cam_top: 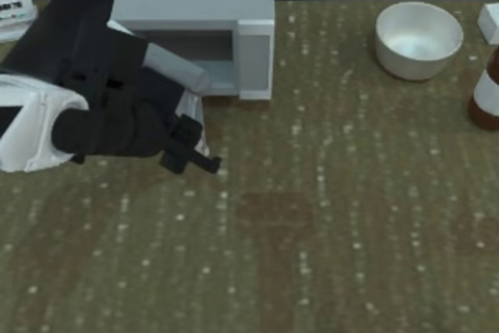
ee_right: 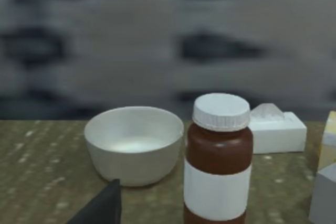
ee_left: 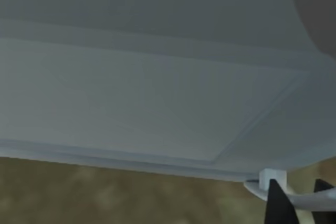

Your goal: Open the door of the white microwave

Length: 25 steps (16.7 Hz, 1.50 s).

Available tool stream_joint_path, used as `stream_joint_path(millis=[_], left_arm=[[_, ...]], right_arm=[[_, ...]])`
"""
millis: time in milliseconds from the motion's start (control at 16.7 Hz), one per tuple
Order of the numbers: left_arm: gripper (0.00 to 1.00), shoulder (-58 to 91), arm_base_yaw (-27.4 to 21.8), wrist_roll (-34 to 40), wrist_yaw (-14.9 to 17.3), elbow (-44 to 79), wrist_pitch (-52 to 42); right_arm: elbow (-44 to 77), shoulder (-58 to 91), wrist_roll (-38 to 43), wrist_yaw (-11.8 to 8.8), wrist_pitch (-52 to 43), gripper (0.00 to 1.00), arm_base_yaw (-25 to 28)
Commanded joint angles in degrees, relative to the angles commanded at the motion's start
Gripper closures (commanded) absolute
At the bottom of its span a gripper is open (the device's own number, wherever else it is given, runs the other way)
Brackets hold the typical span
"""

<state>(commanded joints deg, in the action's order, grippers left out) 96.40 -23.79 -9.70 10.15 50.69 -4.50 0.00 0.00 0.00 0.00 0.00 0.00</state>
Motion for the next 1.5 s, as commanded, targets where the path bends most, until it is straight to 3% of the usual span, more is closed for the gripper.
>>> stream_joint_path(millis=[360,840,1500], left_arm=[[1.0,0.01,-0.32,0.17,0.51,-0.02,-0.09],[1.0,-1.11,2.1,-4.45,3.58,-1.06,-0.99],[1.0,-1.11,2.1,-4.45,3.58,-1.06,-0.99]], right_arm=[[0.0,0.0,0.0,0.0,0.0,0.0,0.0],[0.0,0.0,0.0,0.0,0.0,0.0,0.0],[0.0,0.0,0.0,0.0,0.0,0.0,0.0]])
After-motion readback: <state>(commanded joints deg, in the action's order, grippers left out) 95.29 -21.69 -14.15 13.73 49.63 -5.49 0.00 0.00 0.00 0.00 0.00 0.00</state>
